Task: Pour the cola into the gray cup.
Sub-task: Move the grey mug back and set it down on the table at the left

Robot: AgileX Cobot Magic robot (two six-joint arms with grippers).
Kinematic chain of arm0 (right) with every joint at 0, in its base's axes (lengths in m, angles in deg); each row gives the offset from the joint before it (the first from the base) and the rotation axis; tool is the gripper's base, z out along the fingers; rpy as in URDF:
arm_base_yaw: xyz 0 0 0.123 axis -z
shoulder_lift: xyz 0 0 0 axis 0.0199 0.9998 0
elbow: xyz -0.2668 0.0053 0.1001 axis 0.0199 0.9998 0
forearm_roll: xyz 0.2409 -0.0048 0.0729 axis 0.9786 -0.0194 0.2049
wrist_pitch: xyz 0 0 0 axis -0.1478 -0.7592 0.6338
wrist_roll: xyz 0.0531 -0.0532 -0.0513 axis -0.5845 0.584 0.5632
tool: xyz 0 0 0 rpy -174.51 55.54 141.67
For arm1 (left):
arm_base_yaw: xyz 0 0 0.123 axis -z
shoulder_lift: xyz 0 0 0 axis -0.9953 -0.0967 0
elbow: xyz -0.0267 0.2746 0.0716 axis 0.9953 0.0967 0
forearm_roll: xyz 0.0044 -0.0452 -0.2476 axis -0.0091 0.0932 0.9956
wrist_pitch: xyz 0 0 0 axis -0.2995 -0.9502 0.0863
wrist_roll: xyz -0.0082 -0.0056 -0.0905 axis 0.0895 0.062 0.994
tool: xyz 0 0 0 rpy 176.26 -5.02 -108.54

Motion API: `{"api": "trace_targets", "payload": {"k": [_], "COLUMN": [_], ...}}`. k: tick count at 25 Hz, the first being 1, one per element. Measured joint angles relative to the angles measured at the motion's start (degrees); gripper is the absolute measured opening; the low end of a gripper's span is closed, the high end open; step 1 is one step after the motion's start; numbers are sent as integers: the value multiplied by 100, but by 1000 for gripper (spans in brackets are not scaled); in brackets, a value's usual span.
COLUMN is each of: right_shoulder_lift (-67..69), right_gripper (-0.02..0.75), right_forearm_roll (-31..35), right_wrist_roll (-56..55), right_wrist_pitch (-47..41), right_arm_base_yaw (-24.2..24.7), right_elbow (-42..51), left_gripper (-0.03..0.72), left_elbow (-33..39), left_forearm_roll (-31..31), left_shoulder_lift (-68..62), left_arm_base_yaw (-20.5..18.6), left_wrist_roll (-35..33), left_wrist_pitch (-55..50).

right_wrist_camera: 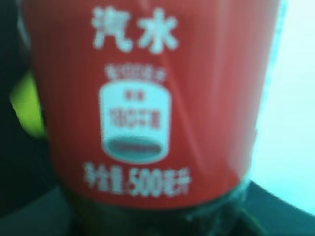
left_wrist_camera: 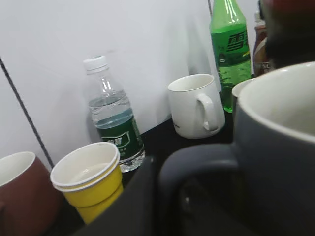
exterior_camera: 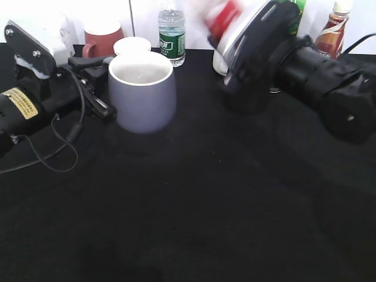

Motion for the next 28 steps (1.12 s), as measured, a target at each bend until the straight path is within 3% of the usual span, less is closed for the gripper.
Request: {"api": "trace_targets", "payload": {"k": [2, 5, 9, 12, 15, 21, 28], "right_shoulder_lift": [-182, -618, -1072, -1532, -1654, -1658, -1658], "right_gripper": [375, 375, 372, 372, 372, 371, 371], "right_forearm_roll": [33, 321, 606, 648, 724, 805, 810], "right_wrist_roll": [-1663, -2353, -2560, -2670, -2735, -2755, -2765], "right_wrist_pitch": [-14, -717, -833, -770, -529, -465, -380], "right_arm_base_yaw": [0, 64, 619, 1369, 1847, 1873, 1873], "right_elbow": [0, 0, 386, 988, 1414, 1478, 1478], "left_gripper": [41, 41, 41, 41, 41, 41, 42], "left_elbow": [0, 0, 0, -306, -1049, -2656, -2535], "left_forearm_roll": [302, 1038, 1703, 1730, 1730, 1735, 1628], "left_shoulder_lift": [0, 0, -299, -857, -1564, -3011, -2997], "left_arm_base_yaw": [0, -88, -1019, -1560, -1748, -1874, -2145], "left_wrist_roll": [0, -204, -388, -408, -419, -402, -357], "left_wrist_pitch": [-17, -17, 347, 444, 450, 263, 366]}}
